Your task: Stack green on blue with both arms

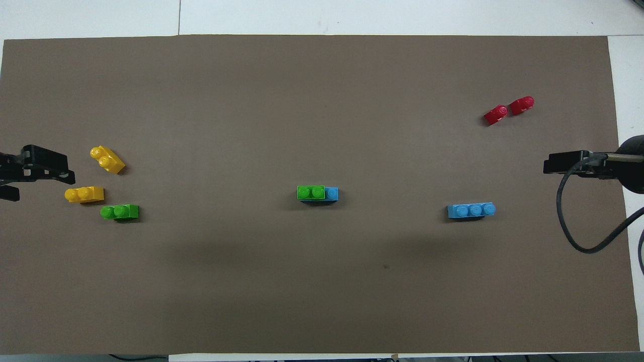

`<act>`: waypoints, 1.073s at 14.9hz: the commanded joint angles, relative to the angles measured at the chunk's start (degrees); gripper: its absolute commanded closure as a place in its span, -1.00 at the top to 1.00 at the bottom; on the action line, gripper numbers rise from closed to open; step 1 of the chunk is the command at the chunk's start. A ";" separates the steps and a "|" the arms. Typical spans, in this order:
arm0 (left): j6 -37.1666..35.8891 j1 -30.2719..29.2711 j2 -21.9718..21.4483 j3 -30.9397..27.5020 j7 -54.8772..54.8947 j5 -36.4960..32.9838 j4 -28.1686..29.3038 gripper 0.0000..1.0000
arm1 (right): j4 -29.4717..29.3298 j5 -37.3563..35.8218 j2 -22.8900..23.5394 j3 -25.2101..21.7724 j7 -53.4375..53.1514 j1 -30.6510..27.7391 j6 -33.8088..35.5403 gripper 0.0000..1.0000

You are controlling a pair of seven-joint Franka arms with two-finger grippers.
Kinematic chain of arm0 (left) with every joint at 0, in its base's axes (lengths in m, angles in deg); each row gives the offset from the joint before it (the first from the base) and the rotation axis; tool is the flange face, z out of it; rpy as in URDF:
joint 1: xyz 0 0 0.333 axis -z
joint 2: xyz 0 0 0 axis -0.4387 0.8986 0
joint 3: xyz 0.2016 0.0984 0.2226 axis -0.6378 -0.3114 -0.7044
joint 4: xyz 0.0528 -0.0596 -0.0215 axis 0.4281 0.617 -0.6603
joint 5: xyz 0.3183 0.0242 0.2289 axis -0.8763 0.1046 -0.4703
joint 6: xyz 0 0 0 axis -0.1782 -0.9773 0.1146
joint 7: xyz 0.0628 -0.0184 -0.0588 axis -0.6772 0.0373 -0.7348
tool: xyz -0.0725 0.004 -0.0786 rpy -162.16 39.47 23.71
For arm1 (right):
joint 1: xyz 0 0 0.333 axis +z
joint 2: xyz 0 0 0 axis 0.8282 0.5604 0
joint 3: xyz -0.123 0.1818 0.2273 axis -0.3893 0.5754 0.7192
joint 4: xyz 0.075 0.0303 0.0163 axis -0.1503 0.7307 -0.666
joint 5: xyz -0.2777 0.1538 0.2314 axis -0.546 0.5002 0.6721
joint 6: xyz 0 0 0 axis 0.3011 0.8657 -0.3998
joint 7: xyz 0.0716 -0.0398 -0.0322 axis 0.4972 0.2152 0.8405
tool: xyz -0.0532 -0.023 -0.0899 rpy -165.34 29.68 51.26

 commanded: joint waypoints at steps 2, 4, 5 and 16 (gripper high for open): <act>-5.04 1.99 3.90 -2.18 0.68 0.81 -6.62 1.00 | -5.96 -1.60 3.70 0.22 1.23 0.66 3.61 1.00; -5.22 2.08 4.07 -2.10 0.77 0.72 -6.53 1.00 | -10.27 -1.69 6.59 0.22 1.23 0.66 5.98 1.00; -4.95 2.08 4.16 -1.83 0.77 0.81 -6.27 1.00 | -11.07 -1.78 6.87 0.22 1.23 0.66 6.43 1.00; -3.28 1.37 2.67 -0.69 6.21 0.72 -5.83 1.00 | -11.16 -1.43 6.87 0.31 1.31 0.66 6.25 1.00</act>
